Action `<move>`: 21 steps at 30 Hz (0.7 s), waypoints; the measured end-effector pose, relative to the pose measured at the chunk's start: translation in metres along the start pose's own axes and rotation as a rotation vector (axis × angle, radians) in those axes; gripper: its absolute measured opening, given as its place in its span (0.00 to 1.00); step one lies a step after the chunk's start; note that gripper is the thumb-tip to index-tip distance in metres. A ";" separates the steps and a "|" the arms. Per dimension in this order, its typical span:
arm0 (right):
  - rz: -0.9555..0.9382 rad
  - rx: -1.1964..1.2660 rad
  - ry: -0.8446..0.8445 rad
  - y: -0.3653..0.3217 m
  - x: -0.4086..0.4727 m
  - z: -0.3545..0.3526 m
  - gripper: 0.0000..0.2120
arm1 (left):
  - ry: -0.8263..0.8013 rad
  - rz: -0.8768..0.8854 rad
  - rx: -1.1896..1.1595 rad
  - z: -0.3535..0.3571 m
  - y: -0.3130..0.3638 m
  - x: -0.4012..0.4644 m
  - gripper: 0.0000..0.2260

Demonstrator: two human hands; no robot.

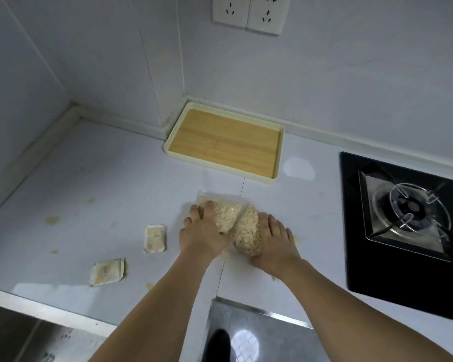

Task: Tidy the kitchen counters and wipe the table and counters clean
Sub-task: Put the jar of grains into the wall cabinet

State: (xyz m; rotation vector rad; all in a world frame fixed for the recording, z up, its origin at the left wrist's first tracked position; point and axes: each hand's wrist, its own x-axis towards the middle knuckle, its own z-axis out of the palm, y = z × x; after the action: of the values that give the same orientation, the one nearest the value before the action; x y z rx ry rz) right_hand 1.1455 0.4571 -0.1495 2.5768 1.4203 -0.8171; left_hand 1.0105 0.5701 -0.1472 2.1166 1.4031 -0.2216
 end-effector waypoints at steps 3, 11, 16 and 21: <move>0.005 -0.022 0.014 0.001 0.008 0.002 0.54 | -0.008 -0.028 0.061 -0.004 -0.008 0.007 0.40; -0.002 0.053 0.075 0.009 0.023 0.003 0.49 | 0.141 0.014 0.109 0.014 -0.012 0.021 0.41; 0.042 0.202 0.115 0.010 0.021 -0.004 0.35 | 0.259 0.054 -0.059 0.014 -0.015 0.021 0.33; 0.058 0.450 0.189 0.007 0.002 -0.025 0.27 | 0.343 0.094 -0.402 -0.007 -0.013 0.005 0.30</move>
State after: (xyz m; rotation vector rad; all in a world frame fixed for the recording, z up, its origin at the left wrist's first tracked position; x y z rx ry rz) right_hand 1.1623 0.4627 -0.1309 3.0862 1.3232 -1.0074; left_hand 1.0000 0.5814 -0.1485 1.9294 1.3881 0.4458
